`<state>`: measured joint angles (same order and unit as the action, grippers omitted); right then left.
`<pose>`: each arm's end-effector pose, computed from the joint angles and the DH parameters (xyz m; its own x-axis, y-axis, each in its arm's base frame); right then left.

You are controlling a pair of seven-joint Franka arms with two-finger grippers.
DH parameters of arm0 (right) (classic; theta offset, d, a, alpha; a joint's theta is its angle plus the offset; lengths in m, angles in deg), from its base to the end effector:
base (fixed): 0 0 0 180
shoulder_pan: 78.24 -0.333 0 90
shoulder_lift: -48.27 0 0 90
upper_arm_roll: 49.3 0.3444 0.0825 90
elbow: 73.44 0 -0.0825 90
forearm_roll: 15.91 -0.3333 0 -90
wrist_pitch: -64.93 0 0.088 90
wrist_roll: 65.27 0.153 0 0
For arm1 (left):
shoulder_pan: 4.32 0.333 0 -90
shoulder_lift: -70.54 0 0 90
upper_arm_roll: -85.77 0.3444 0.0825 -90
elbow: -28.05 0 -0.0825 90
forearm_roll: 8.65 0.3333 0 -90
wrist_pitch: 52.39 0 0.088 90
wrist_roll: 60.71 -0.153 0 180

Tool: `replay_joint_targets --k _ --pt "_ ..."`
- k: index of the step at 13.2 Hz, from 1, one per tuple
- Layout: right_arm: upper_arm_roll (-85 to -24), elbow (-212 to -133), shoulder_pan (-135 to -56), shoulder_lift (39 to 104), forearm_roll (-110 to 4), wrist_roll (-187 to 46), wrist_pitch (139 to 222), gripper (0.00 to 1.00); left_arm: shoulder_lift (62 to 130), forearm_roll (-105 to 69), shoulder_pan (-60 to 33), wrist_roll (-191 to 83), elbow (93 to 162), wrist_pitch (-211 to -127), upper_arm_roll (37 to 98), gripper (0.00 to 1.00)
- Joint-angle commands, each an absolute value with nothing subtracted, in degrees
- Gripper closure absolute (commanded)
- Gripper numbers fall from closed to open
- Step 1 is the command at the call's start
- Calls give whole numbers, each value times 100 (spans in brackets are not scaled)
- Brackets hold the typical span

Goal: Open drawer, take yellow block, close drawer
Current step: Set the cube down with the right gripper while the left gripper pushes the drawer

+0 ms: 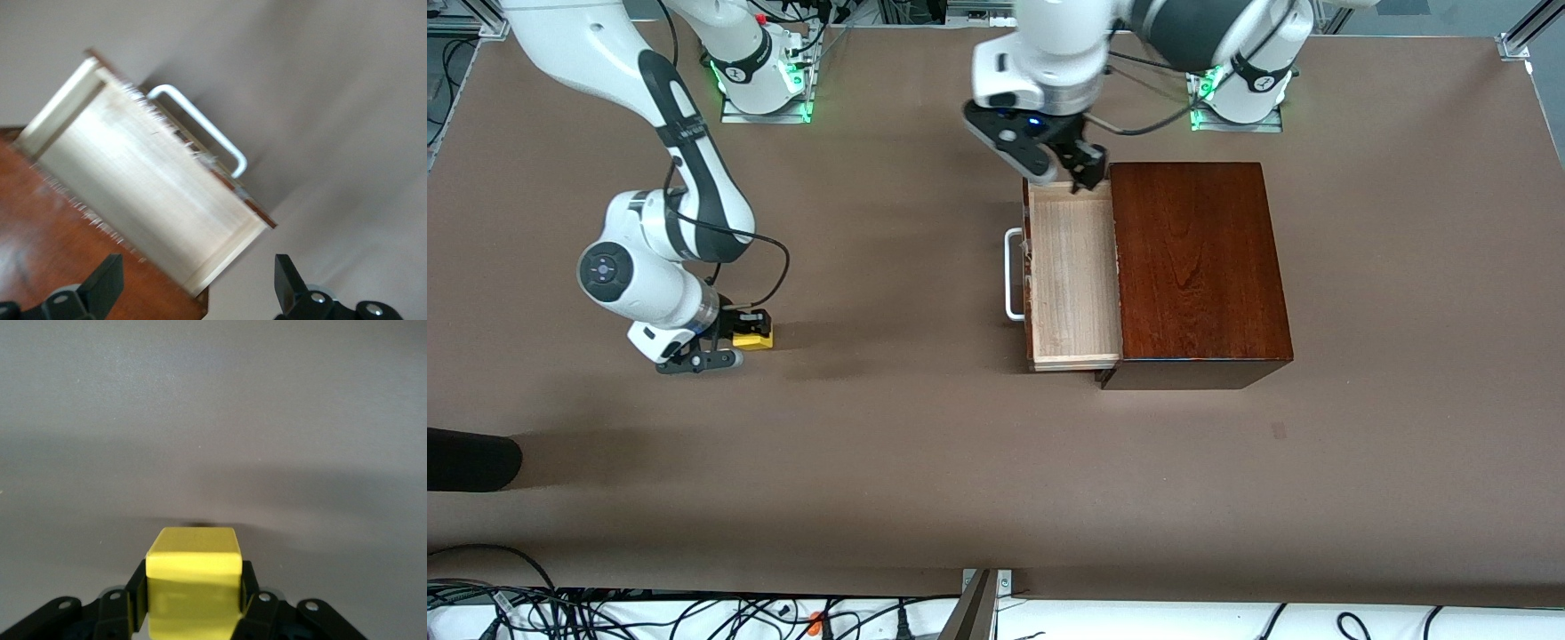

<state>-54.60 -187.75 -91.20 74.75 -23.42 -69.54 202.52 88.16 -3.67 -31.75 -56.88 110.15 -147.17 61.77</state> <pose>0.5756 0.0843 0.2418 0.9917 0.1184 -0.0508 0.1161 -0.9922 -0.0458 0.4065 -0.4366 0.5139 0.6751 -0.7351 -0.0624 -0.7347 -0.6776 0.0333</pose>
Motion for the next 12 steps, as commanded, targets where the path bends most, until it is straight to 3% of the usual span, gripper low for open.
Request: replay_joint_targets --k 1,7,9,12 --pt "-5457 -18849 -9159 7578 -2233 -6808 20528 100 9433 -197 -3569 -6925 10707 -15142 6221 0" --pt "-5457 -18849 -9160 7622 -2233 -6825 20538 100 10295 460 -3728 -8962 10786 -15951 6230 0" --pt "-5457 -18849 -9159 7596 -2233 -6886 20547 0 10585 777 -3746 -9269 10786 -16145 6230 0" --pt "-5457 -18805 -9142 7168 -2233 -6931 20503 0 10762 971 -3684 -9261 10847 -16242 6292 0"
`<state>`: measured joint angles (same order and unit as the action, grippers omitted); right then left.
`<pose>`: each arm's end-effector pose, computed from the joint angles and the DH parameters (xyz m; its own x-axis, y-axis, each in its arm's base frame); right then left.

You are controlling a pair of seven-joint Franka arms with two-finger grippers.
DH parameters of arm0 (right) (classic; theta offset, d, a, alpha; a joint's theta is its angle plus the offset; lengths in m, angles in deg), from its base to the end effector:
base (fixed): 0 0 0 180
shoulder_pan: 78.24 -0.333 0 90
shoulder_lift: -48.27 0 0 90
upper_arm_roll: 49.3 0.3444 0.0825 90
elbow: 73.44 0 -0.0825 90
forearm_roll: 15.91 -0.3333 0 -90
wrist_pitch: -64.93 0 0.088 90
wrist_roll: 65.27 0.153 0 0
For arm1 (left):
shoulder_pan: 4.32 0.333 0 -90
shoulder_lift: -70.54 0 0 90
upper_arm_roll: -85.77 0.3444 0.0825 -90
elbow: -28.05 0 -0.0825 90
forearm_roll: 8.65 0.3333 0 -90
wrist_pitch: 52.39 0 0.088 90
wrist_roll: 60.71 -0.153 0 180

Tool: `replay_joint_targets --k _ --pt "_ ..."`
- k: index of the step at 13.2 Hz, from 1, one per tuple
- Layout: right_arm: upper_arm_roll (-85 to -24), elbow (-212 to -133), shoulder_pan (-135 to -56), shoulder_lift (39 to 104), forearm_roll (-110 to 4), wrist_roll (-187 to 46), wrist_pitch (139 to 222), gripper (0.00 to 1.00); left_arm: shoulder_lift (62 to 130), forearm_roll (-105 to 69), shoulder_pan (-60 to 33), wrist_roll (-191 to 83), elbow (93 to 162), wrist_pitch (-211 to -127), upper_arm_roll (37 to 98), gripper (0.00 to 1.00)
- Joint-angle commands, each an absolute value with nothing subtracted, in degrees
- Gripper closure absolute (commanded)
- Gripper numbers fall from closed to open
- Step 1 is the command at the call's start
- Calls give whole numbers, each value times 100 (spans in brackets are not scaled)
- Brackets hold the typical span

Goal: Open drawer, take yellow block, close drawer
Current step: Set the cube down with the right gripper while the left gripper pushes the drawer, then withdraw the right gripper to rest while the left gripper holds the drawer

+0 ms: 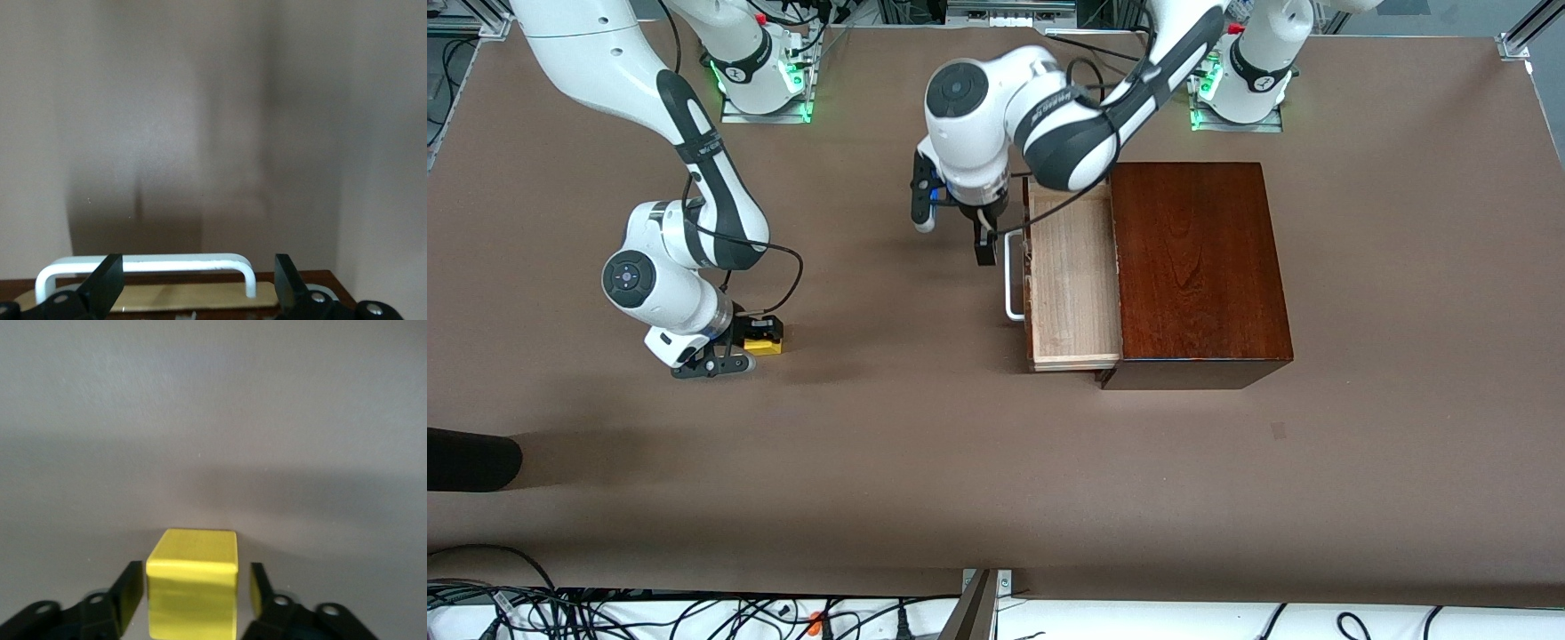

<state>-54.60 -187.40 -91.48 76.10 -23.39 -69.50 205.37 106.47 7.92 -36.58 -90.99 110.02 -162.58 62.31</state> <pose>0.5830 0.0872 0.2343 0.9925 0.1211 -0.0187 0.1203 -0.9920 -0.0394 0.4439 -0.5042 0.3403 0.0181 -0.9964 -0.0832 -0.9996 -0.0196 0.0182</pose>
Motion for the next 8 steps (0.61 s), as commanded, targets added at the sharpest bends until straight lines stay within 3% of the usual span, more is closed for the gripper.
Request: replay_joint_targets --k 1,2,8 --pt "-5457 -18805 -9064 6904 -2241 -6931 20494 0 10815 1015 -3684 -9218 10856 -16243 6292 0" --pt "-5457 -18805 -8976 6632 -2242 -6931 20477 0 10824 1016 -3676 -9208 10856 -16225 6300 0" --pt "-5501 -18499 -8957 4820 -2277 -6781 18248 0 10771 1033 -3561 -8981 10874 -15971 6397 0"
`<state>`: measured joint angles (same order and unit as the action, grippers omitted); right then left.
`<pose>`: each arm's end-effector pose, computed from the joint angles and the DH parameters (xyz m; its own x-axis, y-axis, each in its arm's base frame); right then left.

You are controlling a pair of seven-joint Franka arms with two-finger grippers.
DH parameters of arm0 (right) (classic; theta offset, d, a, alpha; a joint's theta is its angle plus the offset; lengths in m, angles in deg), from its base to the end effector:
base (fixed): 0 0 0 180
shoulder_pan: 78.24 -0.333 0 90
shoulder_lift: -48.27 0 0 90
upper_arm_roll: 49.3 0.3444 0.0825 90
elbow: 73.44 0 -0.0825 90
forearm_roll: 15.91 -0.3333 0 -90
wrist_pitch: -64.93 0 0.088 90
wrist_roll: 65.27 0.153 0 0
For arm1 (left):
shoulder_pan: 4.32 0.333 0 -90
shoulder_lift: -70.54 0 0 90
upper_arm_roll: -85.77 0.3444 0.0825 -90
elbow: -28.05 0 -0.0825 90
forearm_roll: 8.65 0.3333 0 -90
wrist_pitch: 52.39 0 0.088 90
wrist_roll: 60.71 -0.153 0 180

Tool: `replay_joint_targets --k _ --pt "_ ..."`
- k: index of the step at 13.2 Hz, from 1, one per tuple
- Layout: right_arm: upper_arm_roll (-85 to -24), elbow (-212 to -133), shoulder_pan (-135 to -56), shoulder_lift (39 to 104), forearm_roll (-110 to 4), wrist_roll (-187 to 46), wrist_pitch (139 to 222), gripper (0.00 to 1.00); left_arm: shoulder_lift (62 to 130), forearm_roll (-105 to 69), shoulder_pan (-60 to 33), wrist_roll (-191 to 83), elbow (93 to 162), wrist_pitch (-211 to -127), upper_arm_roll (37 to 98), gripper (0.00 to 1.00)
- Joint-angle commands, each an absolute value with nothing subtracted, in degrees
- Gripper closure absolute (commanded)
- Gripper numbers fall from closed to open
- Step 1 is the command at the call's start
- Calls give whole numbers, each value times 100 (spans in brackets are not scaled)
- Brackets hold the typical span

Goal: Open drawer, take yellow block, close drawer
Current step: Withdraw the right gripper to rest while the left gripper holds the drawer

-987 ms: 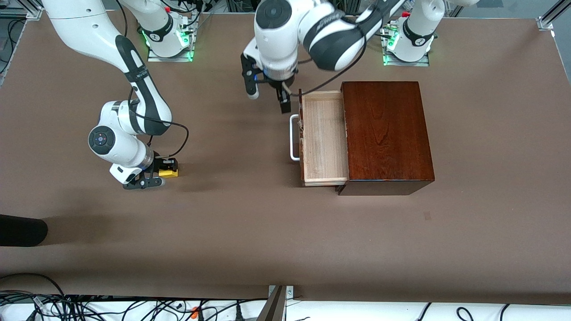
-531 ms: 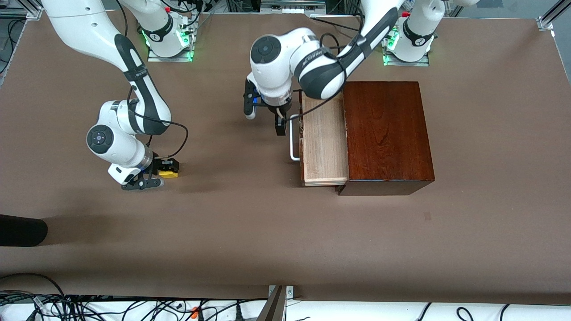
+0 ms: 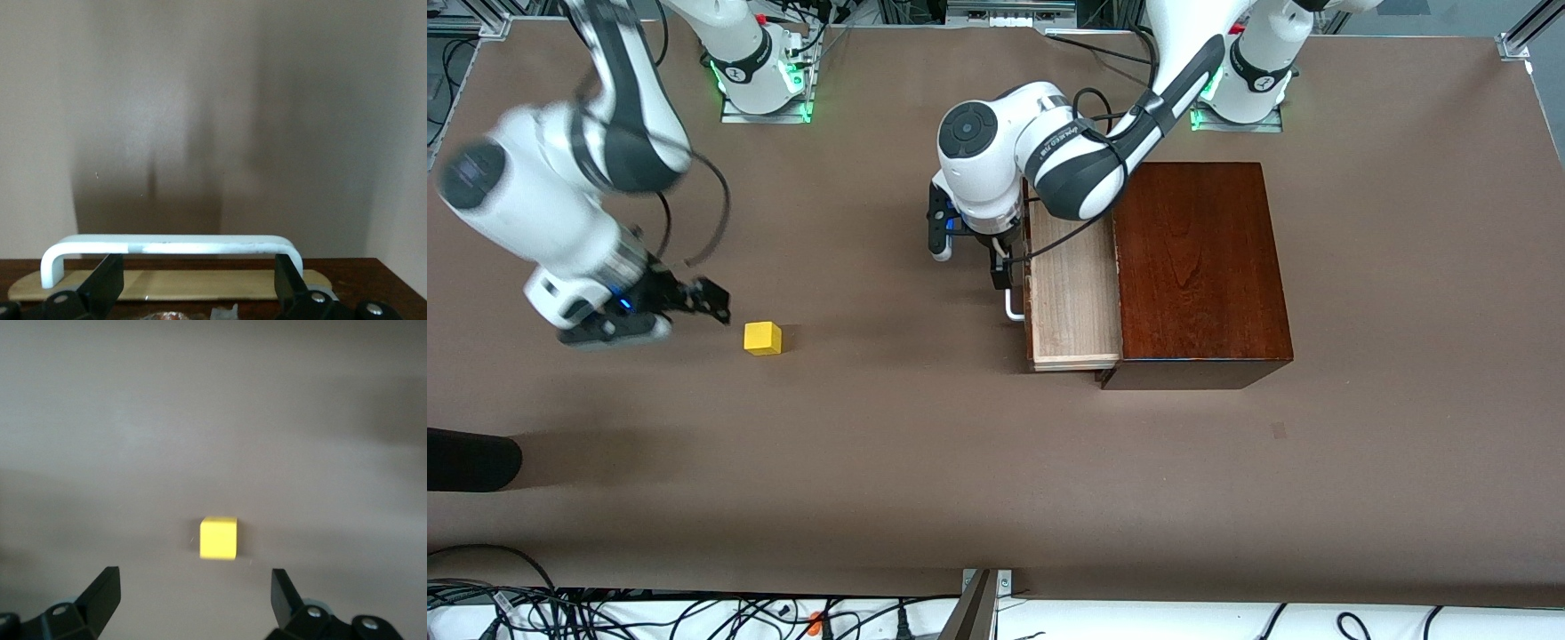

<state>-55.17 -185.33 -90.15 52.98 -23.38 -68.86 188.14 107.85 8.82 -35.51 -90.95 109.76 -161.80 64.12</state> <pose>0.5465 0.0695 0.4529 0.9882 0.0969 0.1185 0.1090 -0.9889 -0.1007 0.4670 -0.4818 0.3222 0.0570 -0.9902 -0.1276 -0.9980 -0.0599 0.0196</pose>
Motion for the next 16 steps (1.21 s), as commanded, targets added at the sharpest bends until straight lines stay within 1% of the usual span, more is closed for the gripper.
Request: replay_joint_targets --k 1,3,8,11,16 --pt "-5527 -18184 -8957 4775 -2285 -6764 17739 0 10754 1068 -3561 -8954 10874 -15901 6406 0" --pt "-5536 -17463 -8957 4783 -2242 -6755 16842 0 10754 1199 -3552 -8962 10874 -15751 6406 0" --pt "-5642 -16372 -8949 4845 -1935 -6764 15600 0 10745 1402 -3517 -8980 10891 -15478 6406 0" --pt "-5720 -16177 -8931 4880 -1653 -6808 15423 0 10745 1630 -3456 -9024 10917 -15215 6415 0" --pt "-5905 -16115 -8931 4915 -1653 -6825 15466 0 10640 1675 -3079 -9041 11242 -15179 6406 0"
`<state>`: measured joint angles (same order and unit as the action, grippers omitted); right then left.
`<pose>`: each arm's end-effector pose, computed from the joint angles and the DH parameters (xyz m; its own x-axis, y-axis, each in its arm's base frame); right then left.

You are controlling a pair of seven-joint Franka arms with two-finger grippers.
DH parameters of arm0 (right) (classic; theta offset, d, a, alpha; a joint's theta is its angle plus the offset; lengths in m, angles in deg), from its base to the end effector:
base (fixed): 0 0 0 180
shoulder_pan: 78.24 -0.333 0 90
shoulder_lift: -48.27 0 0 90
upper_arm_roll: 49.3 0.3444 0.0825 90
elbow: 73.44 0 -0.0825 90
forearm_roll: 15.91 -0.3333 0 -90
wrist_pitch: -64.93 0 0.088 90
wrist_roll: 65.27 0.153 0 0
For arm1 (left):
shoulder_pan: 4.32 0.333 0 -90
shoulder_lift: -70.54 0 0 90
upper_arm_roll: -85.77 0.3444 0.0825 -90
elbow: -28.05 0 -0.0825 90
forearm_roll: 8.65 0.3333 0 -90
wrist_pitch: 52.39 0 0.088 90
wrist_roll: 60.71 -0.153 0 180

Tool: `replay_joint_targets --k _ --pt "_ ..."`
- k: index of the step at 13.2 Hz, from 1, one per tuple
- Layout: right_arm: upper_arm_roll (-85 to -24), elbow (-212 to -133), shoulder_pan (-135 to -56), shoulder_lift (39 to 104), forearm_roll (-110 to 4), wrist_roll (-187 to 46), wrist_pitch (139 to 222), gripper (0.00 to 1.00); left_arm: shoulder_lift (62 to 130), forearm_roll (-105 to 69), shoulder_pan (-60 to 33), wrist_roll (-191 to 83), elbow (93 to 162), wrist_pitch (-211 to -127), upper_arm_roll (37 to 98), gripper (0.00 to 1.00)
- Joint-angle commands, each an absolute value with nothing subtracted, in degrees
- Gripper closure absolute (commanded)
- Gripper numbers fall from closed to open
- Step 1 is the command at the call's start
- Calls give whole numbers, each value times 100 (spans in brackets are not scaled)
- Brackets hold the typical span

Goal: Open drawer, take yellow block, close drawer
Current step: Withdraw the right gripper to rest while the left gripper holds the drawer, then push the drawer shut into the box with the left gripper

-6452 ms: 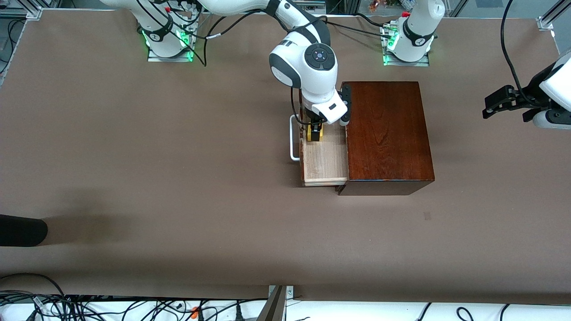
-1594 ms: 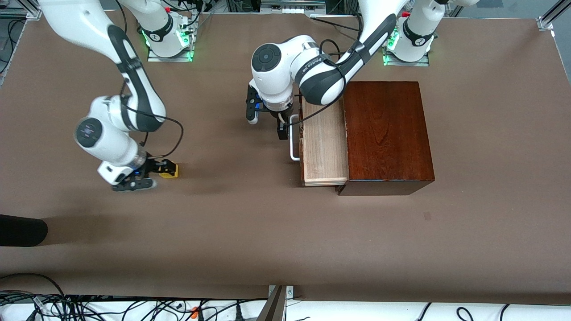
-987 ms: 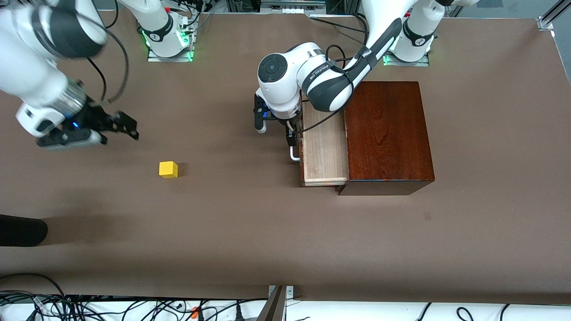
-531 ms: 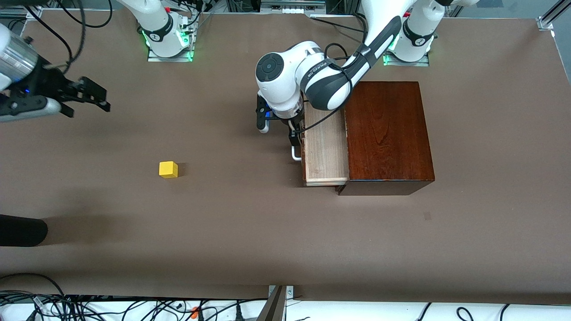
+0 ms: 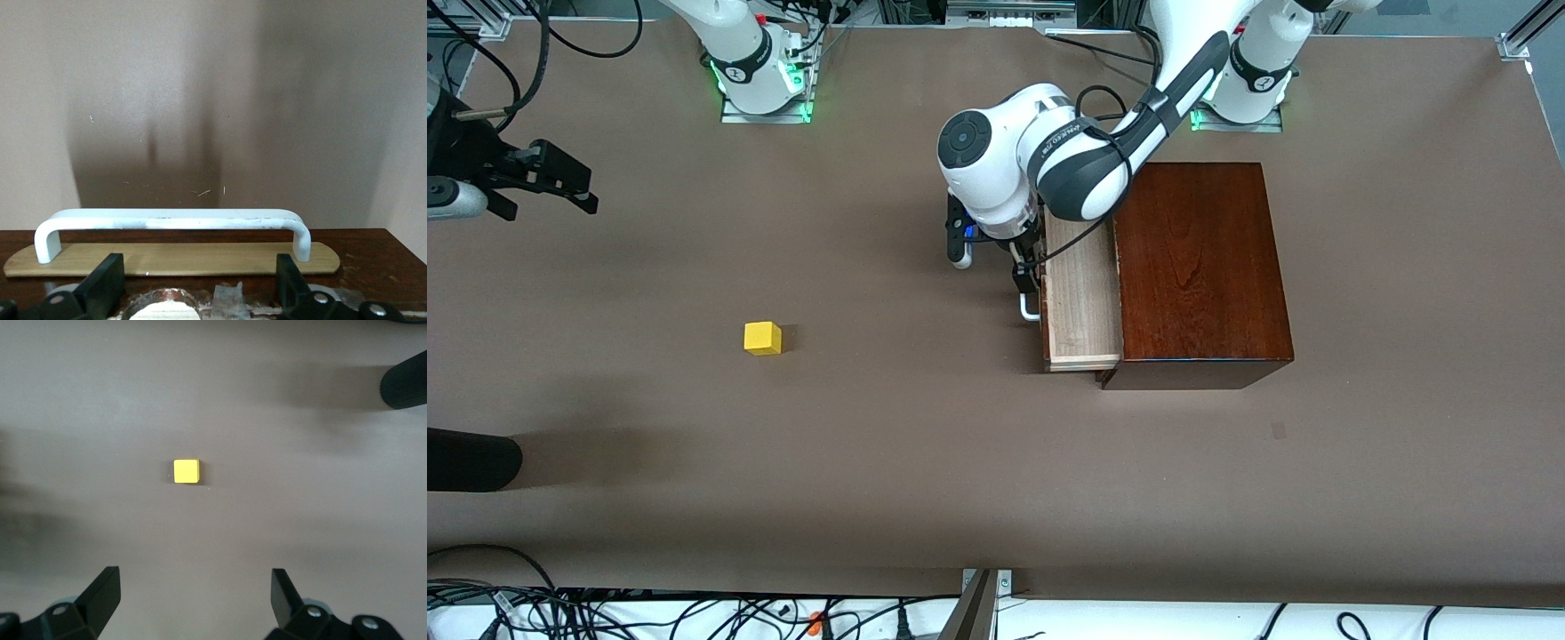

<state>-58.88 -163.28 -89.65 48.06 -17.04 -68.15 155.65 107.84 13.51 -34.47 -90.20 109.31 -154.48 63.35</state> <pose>0.5046 0.0189 0.6111 0.9964 0.0818 0.0200 0.0822 -0.9964 -0.0194 0.4697 -0.4557 0.3200 0.0527 -0.9637 -0.2618 -0.9981 -0.0590 0.0164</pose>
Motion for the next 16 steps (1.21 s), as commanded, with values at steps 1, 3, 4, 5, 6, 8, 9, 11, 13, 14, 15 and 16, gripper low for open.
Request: replay_joint_targets --k 1,3,4,5,6,8,9,11,13,14,15,16 --pt "-5958 -16098 -8914 4959 -1661 -6808 15423 0 10596 1675 -3008 -9050 11321 -15170 6406 0" --pt "-6064 -16098 -8905 4977 -1706 -6799 15466 0 10473 1675 -2876 -9050 11444 -15170 6397 0" --pt "-6064 -16098 -8887 4985 -1697 -6825 15467 0 10446 1675 -2876 -9050 11488 -15170 6397 0" --pt "-6064 -16107 -8896 4986 -1705 -6791 15475 0 10437 1675 -2876 -9050 11515 -15170 6406 0" --pt "-6055 -16107 -8904 4994 -1705 -6782 15554 0 10411 1684 -2850 -9076 11515 -15118 6406 0" --pt "-6037 -16107 -8913 5030 -1697 -6782 15651 0 10341 1675 -2709 -9278 11515 -15004 6397 0" --pt "-6046 -16107 -8913 5038 -1705 -6773 15660 0 10323 1675 -2596 -9400 11515 -14951 6389 0" --pt "-6046 -16107 -8913 5047 -1705 -6799 15739 0 10270 1675 -2402 -9760 11533 -14907 6362 0" --pt "-6046 -16107 -8913 5047 -1723 -6799 15748 0 10253 1675 -2357 -9815 11594 -14898 6362 0" --pt "-6046 -16107 -8913 5047 -1723 -6799 15748 0 10261 1675 -2357 -9815 11603 -14898 6362 0" --pt "-6046 -16107 -8913 5047 -1732 -6799 15739 0 10262 1675 -2357 -9815 11612 -14898 6362 0" --pt "-6037 -16107 -8913 5047 -1732 -6799 15739 0 10262 1657 -2366 -9806 11603 -14907 6362 0"
